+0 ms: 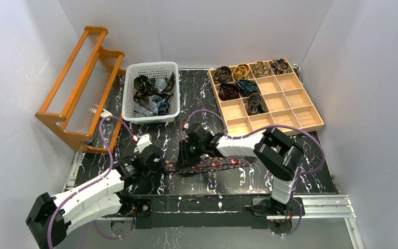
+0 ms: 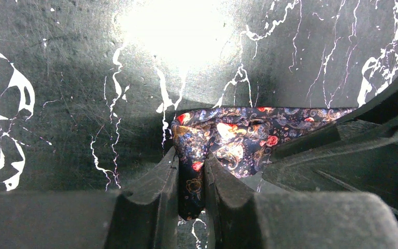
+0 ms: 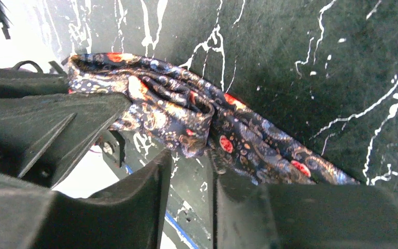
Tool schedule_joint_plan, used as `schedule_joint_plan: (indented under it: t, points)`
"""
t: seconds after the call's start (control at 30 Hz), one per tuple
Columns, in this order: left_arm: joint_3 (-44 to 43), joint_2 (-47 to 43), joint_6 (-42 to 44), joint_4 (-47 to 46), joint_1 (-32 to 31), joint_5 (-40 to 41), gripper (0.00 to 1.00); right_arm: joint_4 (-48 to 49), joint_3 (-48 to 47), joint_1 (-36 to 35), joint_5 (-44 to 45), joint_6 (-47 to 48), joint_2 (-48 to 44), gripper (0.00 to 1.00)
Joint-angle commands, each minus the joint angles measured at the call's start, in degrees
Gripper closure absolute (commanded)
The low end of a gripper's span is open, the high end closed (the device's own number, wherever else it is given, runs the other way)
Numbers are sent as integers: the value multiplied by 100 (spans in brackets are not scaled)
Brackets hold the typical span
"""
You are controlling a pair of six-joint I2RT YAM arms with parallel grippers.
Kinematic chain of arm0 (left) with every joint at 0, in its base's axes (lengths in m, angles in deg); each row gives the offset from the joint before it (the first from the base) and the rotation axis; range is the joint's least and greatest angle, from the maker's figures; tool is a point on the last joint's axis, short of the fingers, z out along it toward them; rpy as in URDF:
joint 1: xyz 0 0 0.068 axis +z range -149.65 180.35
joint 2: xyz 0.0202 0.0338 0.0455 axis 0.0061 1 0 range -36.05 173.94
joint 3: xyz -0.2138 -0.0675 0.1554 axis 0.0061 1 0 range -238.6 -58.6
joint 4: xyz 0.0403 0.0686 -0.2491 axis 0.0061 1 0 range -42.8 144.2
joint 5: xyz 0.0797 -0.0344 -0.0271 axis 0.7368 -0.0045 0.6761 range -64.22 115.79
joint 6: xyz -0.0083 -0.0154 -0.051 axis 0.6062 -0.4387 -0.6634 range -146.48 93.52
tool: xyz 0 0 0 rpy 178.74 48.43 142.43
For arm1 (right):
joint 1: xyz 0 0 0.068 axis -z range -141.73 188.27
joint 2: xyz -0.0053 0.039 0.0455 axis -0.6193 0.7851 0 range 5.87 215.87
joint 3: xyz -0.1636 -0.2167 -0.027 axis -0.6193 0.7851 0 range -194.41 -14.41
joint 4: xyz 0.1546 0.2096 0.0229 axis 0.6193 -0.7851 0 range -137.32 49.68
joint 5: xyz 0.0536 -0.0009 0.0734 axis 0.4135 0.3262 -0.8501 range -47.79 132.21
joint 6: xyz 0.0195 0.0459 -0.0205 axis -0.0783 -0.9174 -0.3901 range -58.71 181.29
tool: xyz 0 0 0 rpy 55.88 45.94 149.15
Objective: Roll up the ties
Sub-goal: Roll the tie at the center of the board.
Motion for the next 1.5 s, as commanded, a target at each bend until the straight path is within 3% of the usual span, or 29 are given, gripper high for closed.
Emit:
schedule_joint_plan:
  t: [0.0,0.17,0.43,0.53,0.77,1.03,1.23,1.47]
  points:
    - [-267,85,118,177,-13,210,100,-109,-351,-34,79,58,298,65]
    - [-557,245,273,436,-37,365,100,-158,-347,-32,109,43,442,79]
    - [-1149,748,260,869,-475,874,100,-302,-424,-33,53,21,534,81]
    - [-1443,964,47,1326,-762,1321,100,-233,-451,-26,-54,10,413,74]
    - [-2074,1590,-530,2155,-1403,2342,100,-338,-143,72,136,46,-407,49]
    - [-2714,2598,-1131,2820,-1928,3011,100,-1018,559,447,1015,145,-1259,46]
    - [-2984,3071,-1378,3125,-2061,3284,100,-1009,1281,1012,1148,31,-1943,45]
    - [-3272,3796,-1446,3201,-2211,3375,100,-1233,1393,1475,1294,137,-2554,41]
